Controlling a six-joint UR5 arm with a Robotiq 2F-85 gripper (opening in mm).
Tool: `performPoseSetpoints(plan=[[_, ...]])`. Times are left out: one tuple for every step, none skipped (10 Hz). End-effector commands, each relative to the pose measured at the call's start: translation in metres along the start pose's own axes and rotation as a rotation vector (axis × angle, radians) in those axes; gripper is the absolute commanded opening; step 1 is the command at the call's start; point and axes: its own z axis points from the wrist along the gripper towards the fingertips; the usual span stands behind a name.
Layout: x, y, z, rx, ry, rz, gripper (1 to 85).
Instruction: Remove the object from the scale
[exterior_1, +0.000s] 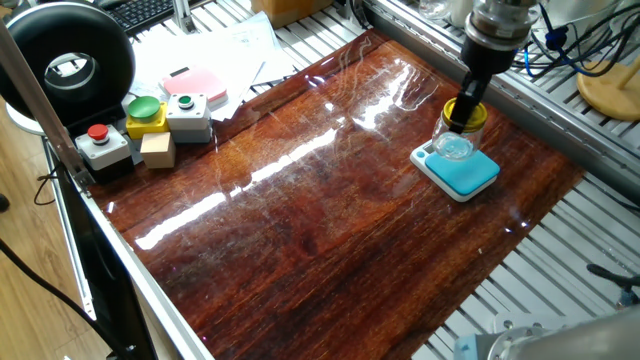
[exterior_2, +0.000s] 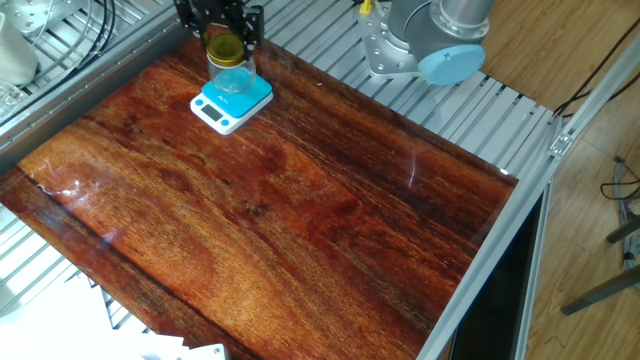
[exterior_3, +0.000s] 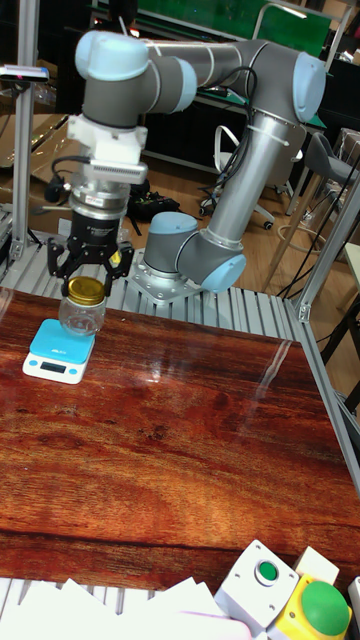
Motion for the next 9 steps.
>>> performPoseSetpoints(plan=[[-0.01, 0.007, -0.009, 0.01, -0.026, 0.103, 14.7], [-0.01, 0.006, -0.009, 0.015, -0.028, 0.104, 15.0], [-0.011, 0.007, -0.009, 0.009, -0.03, 0.095, 15.0], [-0.009, 0.012, -0.009, -0.007, -0.023, 0.085, 14.7], [-0.007, 0.016, -0.009, -0.022, -0.014, 0.074, 13.7], [-0.008, 0.016, -0.009, -0.022, -0.019, 0.065, 10.3], [-0.006, 0.01, -0.009, 0.0, -0.013, 0.033, 10.0], [-0.008, 0.013, -0.009, -0.012, -0.018, 0.011, 11.3], [-0.008, 0.017, -0.009, -0.025, -0.017, 0.019, 12.3]])
